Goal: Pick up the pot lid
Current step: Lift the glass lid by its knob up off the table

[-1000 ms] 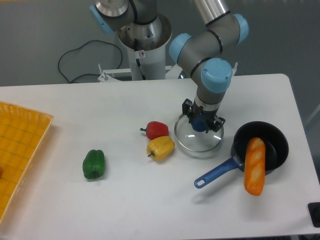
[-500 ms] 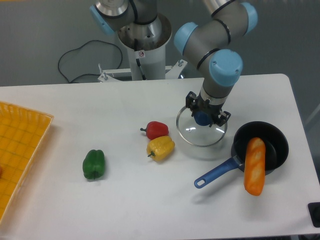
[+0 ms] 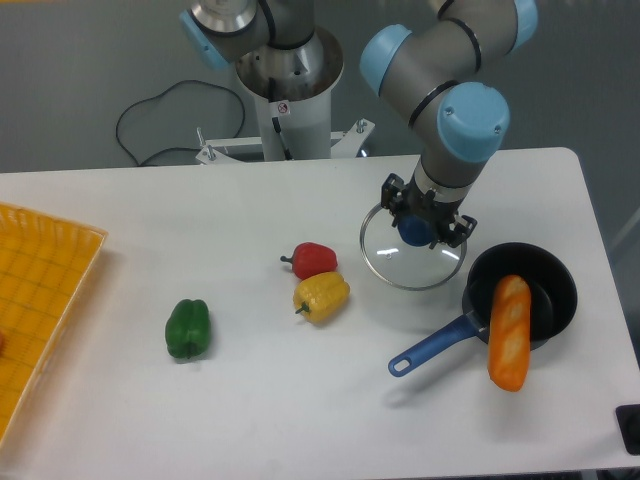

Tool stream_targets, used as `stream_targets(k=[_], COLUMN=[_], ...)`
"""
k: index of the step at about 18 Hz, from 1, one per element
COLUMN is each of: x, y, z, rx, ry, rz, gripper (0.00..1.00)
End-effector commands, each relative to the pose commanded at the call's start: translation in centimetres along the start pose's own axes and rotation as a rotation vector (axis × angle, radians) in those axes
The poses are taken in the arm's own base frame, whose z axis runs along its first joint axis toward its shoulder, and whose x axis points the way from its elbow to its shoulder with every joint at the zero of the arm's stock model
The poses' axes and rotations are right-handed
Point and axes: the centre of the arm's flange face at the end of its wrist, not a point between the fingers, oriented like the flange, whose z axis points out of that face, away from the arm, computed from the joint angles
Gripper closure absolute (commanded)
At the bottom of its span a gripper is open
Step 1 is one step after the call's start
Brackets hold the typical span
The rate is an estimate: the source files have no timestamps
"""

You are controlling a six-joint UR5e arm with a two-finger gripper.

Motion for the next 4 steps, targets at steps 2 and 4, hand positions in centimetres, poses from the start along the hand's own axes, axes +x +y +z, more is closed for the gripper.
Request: stream_targets(k=[2,4], x=[-0.07,-0.16], y=[-0.16,-0.22], z=[-0.38,-0.51], rx=[0.006,0.008], ry=[-0.007,-0.008], rz=[0.002,0.002], gripper=[0.57,0.57])
